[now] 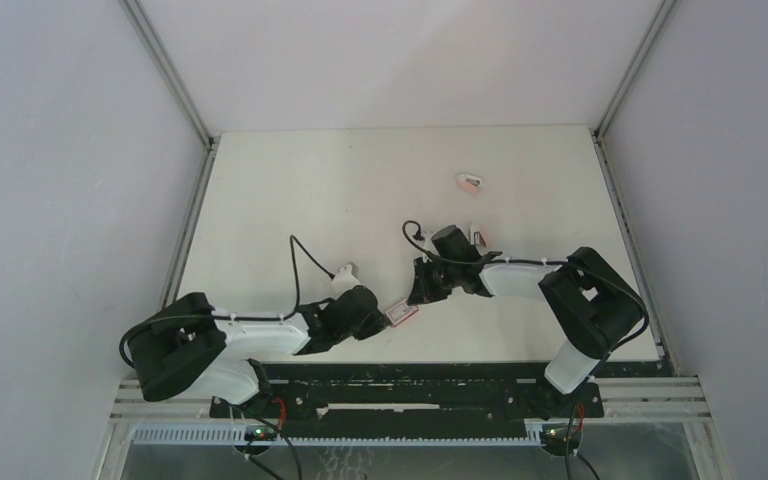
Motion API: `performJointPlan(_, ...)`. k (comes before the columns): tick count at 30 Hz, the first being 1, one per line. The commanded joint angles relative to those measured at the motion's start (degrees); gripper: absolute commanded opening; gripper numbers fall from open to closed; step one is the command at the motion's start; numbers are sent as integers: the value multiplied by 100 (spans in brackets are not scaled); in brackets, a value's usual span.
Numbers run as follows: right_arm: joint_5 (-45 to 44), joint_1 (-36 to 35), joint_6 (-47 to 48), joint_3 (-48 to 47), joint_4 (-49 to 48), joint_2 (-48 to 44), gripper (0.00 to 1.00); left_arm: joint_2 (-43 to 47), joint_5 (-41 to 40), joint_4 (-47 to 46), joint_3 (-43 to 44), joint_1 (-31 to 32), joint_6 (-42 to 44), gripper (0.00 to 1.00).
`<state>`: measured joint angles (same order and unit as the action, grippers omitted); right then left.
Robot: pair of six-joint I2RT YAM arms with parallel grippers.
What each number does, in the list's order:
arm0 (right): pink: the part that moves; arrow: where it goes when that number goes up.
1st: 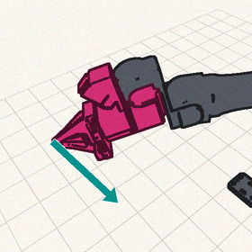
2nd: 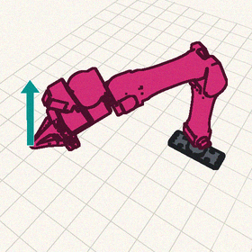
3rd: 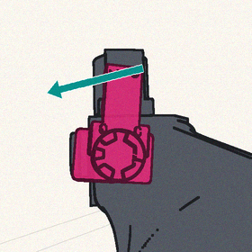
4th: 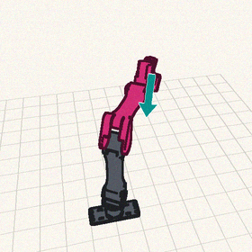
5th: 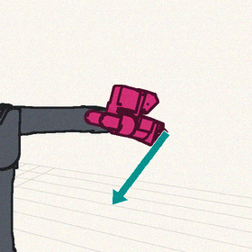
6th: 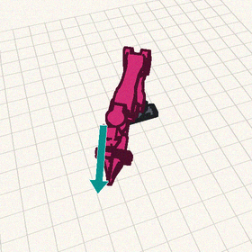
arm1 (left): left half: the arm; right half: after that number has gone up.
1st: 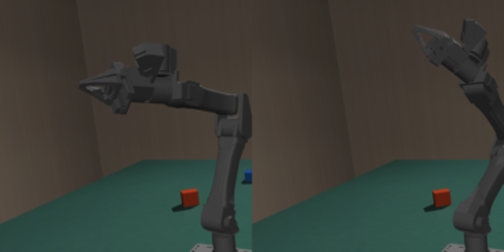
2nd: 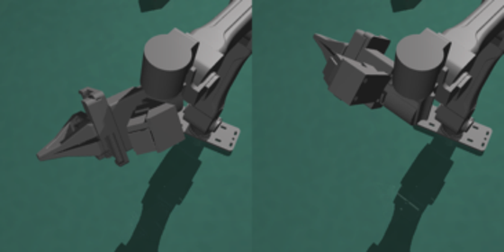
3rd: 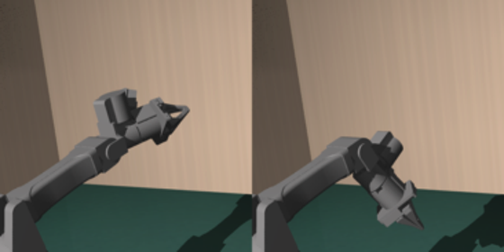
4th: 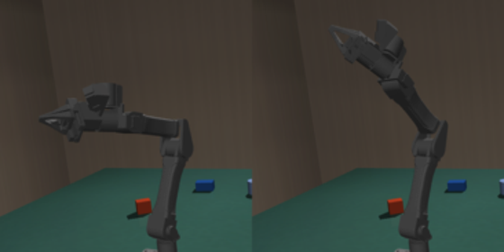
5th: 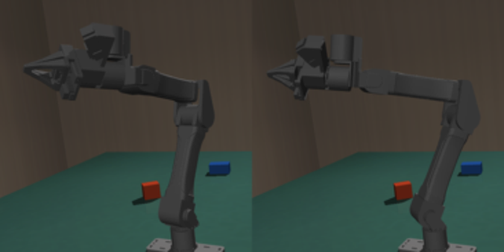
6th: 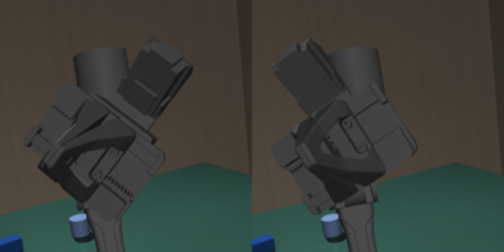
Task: Load the staples into the stapler
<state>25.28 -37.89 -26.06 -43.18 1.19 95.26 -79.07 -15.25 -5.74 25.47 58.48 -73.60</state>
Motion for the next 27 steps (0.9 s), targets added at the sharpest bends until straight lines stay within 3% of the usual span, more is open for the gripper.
performJointPlan(1, -671, -219, 230, -125, 209, -125, 0, -110, -254, 444, 73, -36, 72, 0)
performJointPlan(15, -2944, -820, 331, -112, 604, -676, 0, 243, -433, 864, 161, -272, 403, 0)
performJointPlan(21, -3124, -878, 308, -112, 619, -706, 0, 272, -343, 784, 163, -302, 471, 0)
performJointPlan(27, -2883, -839, 213, -118, 565, -714, 0, 412, -92, 333, 155, -302, 737, 21)
